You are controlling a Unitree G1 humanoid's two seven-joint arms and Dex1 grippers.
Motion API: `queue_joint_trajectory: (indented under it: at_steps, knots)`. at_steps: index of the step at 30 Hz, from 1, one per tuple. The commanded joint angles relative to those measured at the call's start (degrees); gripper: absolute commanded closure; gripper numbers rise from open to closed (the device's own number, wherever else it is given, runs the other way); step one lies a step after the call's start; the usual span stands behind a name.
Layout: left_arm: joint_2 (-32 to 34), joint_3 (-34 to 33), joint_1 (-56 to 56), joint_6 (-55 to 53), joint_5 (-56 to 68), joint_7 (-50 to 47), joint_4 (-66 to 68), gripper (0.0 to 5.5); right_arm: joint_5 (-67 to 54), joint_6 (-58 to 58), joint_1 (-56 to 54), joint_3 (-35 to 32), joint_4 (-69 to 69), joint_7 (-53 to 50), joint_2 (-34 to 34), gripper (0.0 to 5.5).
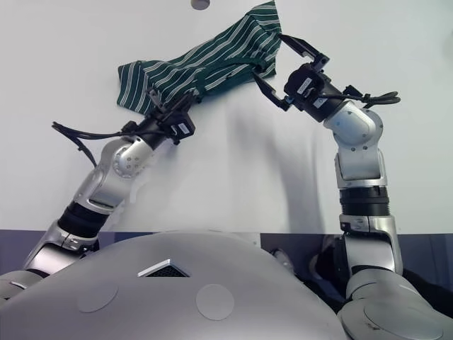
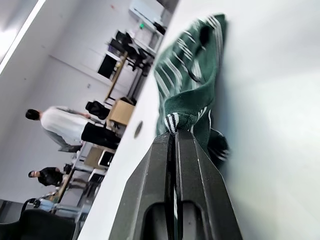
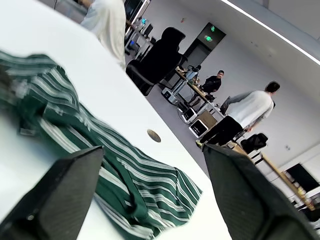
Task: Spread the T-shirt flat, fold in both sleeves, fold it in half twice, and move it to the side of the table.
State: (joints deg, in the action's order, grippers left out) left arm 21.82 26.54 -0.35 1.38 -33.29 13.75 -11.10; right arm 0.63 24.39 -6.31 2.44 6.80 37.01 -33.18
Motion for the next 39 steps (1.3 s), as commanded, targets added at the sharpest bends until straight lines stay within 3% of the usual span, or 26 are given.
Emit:
queue_joint_trajectory:
  at_steps: [1, 9, 20, 28, 39]
  knots:
    - [3.01, -2.52, 1.85, 5.64, 3.77, 1.39, -3.23, 5.46, 6.91, 6.64, -2.50, 1.24, 8.43, -1.20, -3.65, 1.82]
    - [6.97, -4.88, 5.79, 12.41, 8.71, 5.13, -7.68, 5.46, 21.89, 13.87, -7.87, 5.82, 20.83, -11.91, -4.12, 1.82]
    - [3.70, -6.89, 4.46, 13.25, 9.53, 4.46, -6.74, 5.46, 33.00, 12.30, -20.25, 13.09, 40.65, -30.82, 2.80, 1.82]
    - [3.26, -7.79, 4.65, 14.07, 9.69, 4.23, -6.14, 5.50, 33.92, 11.77, -24.21, 14.62, 48.58, -38.47, 3.68, 3.20]
    - [1.30, -7.47, 4.05, 14.60, 8.99, 4.09, -5.35, 5.50, 34.36, 12.86, -27.29, 18.06, 52.69, -40.43, 5.25, 5.45]
